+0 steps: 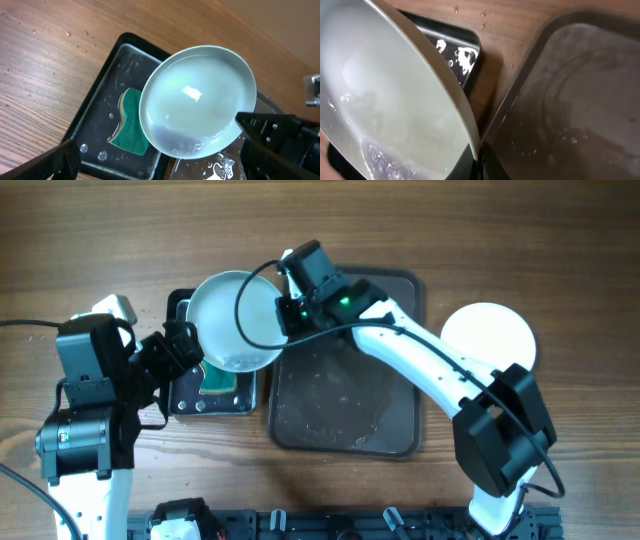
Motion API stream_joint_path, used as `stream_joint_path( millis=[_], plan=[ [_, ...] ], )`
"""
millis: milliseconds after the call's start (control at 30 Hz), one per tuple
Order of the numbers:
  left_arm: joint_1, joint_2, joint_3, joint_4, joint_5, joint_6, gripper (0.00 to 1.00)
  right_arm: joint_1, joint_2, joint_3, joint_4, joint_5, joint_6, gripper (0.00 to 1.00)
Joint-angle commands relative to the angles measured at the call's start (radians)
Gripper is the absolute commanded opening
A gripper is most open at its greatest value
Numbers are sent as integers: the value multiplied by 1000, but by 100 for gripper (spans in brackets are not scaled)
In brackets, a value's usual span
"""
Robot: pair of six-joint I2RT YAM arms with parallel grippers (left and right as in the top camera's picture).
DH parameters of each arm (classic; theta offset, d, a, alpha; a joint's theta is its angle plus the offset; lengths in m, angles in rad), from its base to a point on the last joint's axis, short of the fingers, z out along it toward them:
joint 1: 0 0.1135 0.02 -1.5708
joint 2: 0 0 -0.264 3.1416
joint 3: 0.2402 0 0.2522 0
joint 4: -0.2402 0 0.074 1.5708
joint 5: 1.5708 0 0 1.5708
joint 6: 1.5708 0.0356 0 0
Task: Clean dirty plates on tray and stack at the side
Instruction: 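Lift the plate with the right gripper and tilt it over the basin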
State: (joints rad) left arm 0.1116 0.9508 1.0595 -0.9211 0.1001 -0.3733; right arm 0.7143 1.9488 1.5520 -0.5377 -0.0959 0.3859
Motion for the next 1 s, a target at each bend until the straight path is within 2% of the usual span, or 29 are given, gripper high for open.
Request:
stream_joint_path(
  millis=[0, 133, 200, 300, 433, 967],
  plan=[
    [5, -3, 15, -16, 11, -9, 100, 56, 0, 87, 7, 206, 5, 4],
    [5, 1, 15, -16, 11, -9, 100, 142, 0, 103, 71, 492, -77, 4],
    [5, 1, 15, -16, 11, -9, 100, 221, 0, 103, 135, 738, -174, 4],
    [5, 1, 15, -16, 11, -9, 100, 274, 0, 103, 197, 897, -283, 4],
    [5, 1, 15, -16, 11, -9, 100, 314, 0, 103, 225, 975, -388, 4],
    [5, 1, 15, -16, 11, -9, 100, 383, -11, 103, 299, 1121, -538, 4]
  ],
)
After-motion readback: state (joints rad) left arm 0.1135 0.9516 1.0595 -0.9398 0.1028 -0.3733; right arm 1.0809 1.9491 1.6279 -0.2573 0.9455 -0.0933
